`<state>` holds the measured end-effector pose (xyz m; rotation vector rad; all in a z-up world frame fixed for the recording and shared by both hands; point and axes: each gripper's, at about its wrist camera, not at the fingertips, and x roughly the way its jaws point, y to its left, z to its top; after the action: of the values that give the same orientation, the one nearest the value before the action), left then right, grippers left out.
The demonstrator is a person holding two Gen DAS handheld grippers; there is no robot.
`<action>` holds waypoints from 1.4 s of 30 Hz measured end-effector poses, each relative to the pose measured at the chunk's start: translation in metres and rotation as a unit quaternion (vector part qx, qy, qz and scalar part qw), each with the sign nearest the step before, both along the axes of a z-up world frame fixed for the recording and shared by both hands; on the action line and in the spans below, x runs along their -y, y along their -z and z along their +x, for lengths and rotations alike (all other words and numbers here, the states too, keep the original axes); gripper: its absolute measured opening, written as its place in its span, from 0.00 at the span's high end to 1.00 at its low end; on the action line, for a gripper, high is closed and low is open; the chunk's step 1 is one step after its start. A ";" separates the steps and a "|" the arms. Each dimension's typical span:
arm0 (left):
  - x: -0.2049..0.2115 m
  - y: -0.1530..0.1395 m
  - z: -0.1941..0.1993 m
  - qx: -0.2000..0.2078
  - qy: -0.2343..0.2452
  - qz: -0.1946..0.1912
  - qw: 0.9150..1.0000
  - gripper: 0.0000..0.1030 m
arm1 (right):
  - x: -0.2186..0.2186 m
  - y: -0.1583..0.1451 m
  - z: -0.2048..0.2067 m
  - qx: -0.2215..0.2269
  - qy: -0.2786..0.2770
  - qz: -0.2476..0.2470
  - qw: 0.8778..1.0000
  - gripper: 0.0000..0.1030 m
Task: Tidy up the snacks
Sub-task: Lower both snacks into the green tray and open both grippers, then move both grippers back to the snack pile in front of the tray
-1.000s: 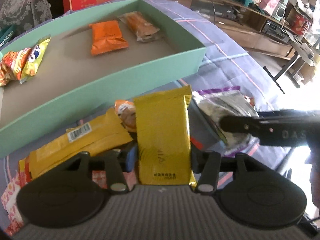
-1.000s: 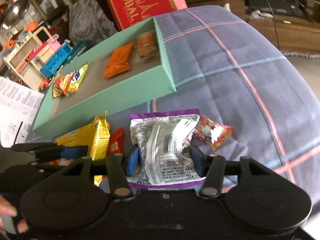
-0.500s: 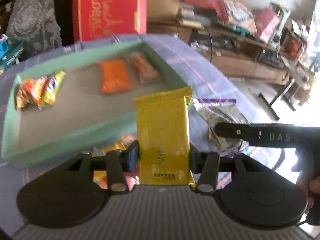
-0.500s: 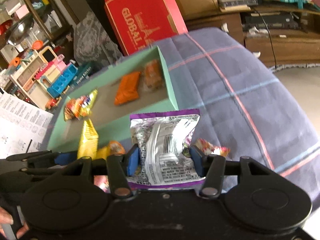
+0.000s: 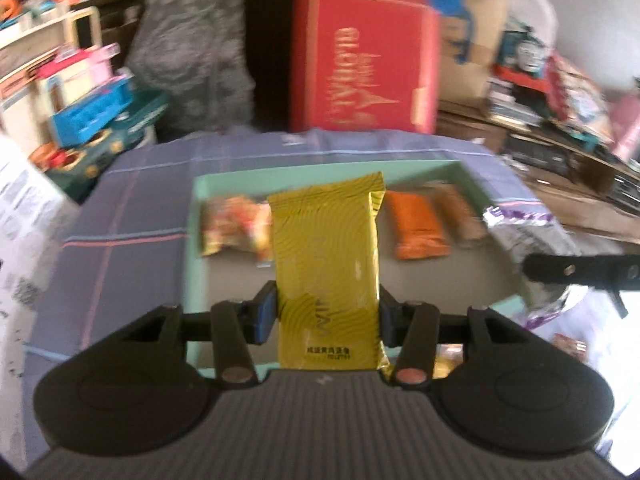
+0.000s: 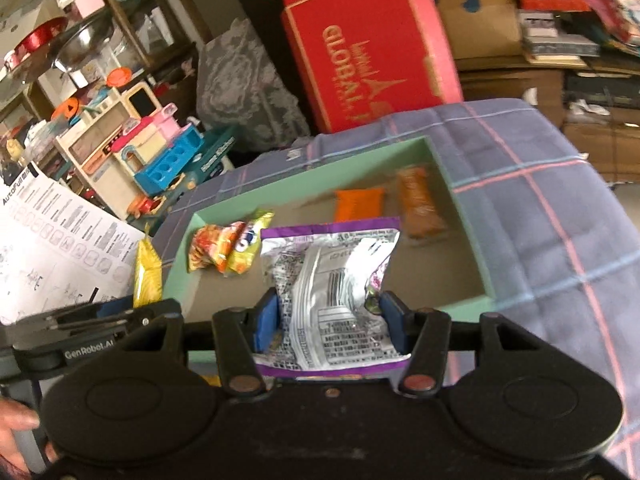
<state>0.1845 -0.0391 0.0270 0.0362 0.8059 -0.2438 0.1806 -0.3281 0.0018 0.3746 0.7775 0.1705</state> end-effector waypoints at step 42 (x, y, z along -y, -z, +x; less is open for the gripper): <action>-0.009 0.040 0.054 -0.032 -0.037 0.017 0.999 0.00 | -0.054 0.027 0.116 -0.030 -0.022 -0.029 0.999 0.00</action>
<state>0.2384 -0.0303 -0.0133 0.0300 0.8735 -0.1626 0.2963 -0.2736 -0.0251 0.3083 0.8490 0.1769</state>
